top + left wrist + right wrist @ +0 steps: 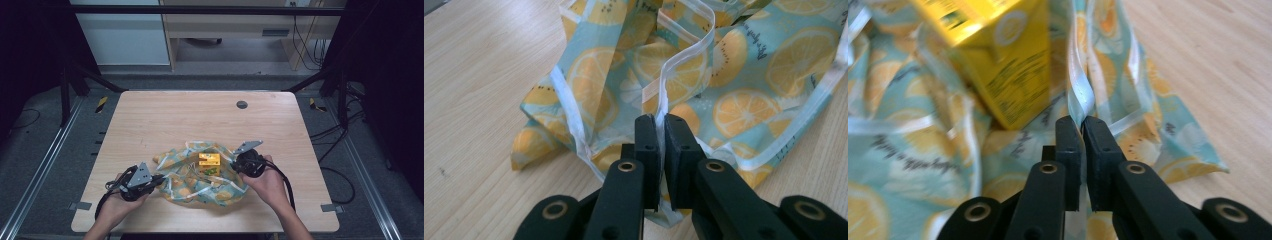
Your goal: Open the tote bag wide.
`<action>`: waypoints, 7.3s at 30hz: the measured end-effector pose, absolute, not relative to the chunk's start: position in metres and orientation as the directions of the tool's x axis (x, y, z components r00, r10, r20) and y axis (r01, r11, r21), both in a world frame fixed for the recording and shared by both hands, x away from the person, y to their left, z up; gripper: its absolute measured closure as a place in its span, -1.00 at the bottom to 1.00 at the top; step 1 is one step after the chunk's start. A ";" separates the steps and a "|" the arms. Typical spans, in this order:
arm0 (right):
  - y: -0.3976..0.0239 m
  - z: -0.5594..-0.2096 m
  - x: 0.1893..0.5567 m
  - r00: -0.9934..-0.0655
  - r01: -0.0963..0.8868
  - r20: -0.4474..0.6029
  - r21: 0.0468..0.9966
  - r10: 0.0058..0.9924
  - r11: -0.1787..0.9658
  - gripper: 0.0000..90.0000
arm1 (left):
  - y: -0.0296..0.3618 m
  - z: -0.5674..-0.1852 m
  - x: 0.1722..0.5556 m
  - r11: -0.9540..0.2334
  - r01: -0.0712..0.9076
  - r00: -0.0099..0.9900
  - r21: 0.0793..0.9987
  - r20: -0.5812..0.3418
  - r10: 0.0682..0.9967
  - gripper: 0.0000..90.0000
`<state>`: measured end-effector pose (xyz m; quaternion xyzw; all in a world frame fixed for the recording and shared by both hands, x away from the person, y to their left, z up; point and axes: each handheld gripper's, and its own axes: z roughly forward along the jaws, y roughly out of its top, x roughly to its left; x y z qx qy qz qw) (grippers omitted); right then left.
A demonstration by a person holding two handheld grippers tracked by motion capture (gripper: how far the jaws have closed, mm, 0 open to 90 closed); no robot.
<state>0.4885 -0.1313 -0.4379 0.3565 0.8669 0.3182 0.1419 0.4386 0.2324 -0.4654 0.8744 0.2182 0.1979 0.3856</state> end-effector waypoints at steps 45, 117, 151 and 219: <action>-0.165 -0.457 0.535 -0.575 0.635 0.097 0.680 0.813 0.368 0.97 | 0.214 -0.478 0.441 -0.723 0.224 0.867 0.653 0.205 0.453 0.90; -0.168 -0.397 0.459 -0.632 0.478 0.023 0.798 0.775 0.367 -0.32 | 0.217 -0.409 0.446 -0.571 0.258 0.791 0.779 0.168 0.588 -0.25; -0.136 -0.471 0.427 -0.748 0.503 0.027 0.675 0.663 0.540 0.89 | 0.160 -0.448 0.520 -0.608 0.327 0.759 0.723 0.182 0.625 0.92; -0.215 -0.419 0.439 -0.490 0.472 0.014 0.845 0.871 0.252 -0.78 | 0.252 -0.404 0.485 -0.431 0.372 0.579 0.823 0.157 0.800 -0.71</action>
